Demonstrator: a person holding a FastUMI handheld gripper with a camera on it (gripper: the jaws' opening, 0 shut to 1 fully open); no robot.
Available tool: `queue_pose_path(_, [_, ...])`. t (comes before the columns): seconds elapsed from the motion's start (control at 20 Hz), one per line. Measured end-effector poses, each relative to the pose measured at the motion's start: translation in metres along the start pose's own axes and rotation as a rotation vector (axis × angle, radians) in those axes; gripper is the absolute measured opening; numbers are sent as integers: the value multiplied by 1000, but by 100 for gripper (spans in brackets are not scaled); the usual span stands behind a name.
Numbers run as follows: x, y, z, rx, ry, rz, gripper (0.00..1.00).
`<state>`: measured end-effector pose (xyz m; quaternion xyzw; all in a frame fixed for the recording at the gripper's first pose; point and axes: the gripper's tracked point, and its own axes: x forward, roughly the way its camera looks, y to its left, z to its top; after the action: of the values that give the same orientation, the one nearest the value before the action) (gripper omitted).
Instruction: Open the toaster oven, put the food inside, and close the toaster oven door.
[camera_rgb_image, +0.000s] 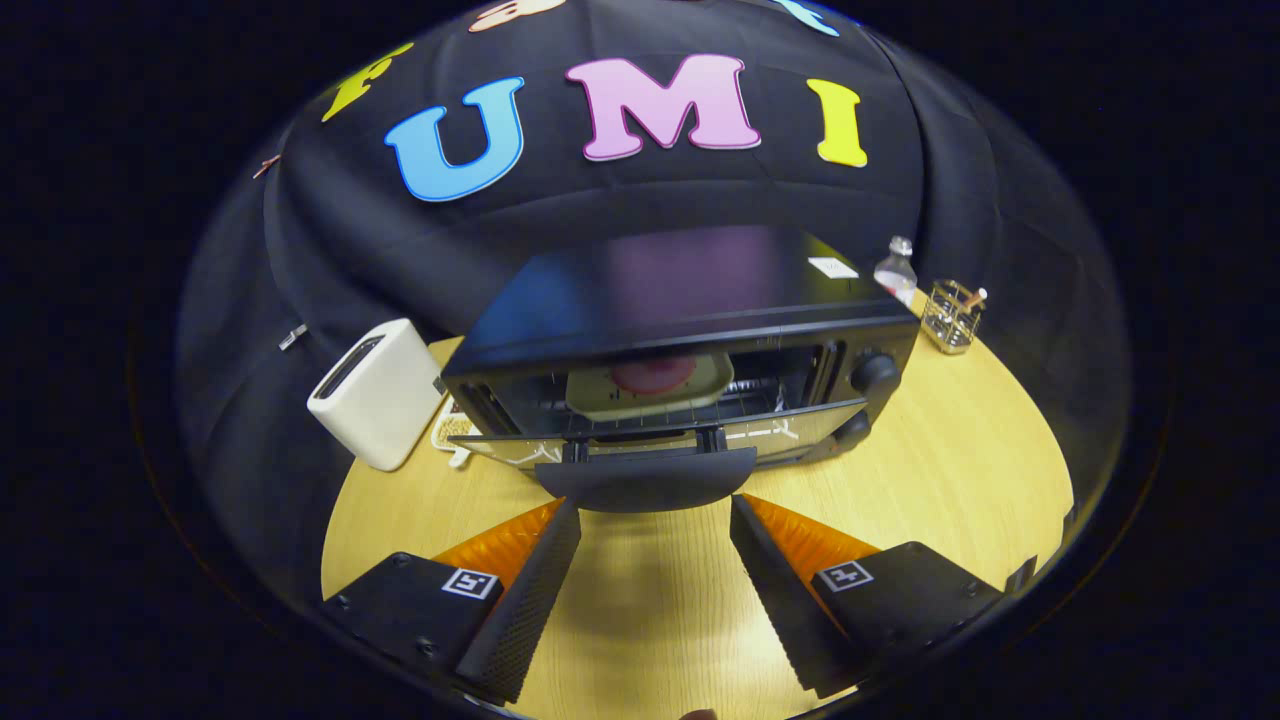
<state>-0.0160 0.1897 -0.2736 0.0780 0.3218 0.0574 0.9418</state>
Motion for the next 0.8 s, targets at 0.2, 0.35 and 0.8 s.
queue_pose_path(0.2, [-6, -3, 29, -35, -63, 6, 99])
queue_pose_path(0.35, [-23, -12, 45, -40, -118, 6, 99])
queue_pose_path(0.8, [-88, -61, 100, -69, -277, 3, 99])
